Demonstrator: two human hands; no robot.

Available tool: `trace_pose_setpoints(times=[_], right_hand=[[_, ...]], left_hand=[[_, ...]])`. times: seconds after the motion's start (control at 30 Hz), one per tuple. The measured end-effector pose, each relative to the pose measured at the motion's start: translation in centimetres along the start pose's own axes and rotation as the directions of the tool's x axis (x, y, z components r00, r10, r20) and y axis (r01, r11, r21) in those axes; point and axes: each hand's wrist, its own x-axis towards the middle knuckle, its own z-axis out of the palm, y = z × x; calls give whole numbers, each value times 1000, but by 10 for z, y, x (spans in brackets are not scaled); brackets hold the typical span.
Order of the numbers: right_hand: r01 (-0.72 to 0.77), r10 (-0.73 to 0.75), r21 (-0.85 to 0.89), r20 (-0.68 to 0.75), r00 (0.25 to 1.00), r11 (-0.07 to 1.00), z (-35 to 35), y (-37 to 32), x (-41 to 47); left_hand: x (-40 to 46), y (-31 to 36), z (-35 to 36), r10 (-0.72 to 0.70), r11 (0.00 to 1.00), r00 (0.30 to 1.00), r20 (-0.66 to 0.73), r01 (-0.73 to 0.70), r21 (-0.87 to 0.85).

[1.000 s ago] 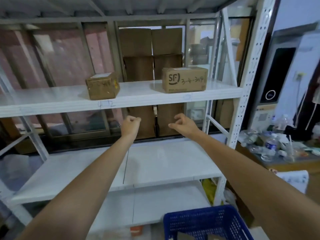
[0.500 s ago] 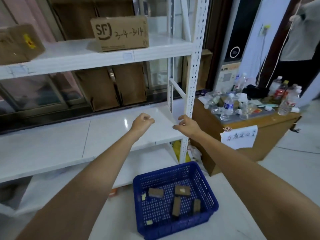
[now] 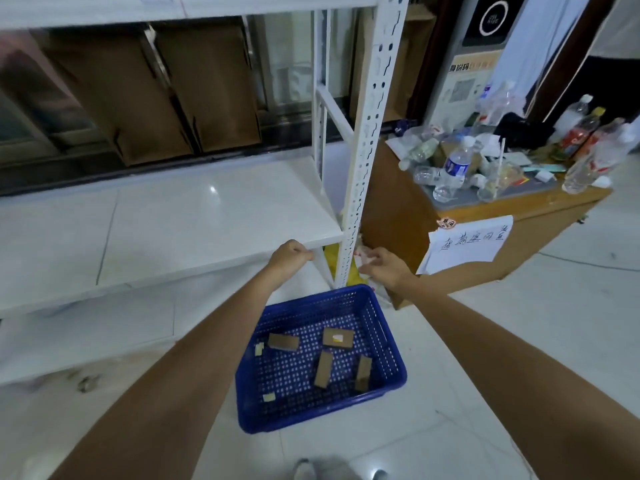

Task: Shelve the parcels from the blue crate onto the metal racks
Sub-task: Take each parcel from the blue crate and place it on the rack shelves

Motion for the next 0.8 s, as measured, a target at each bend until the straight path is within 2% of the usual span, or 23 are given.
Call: trace_pose_setpoints(times=[0.13,0.33,0.53,0.67,0.8], right_hand=[[-56,55,22,80,995,998,1,33,35],[-118,139,-124,176,975,985,31,132,109],[-159,217,-235,246,945,959,104,255,178],[-184,252,-274,238,938,944,160,334,225],[-120,209,-315,267,941,941,212,408,274]], left_hand=[[27,-20,36,-77,997,997,-8,77,2],[77,-92,123,-232,973,971,58,232,0],[141,-207,249,-416,909,893,174,404,103],[186,-299,320,-412,911,871,268,402,96],[233,-382,381,-417,908,843,340,405,108]])
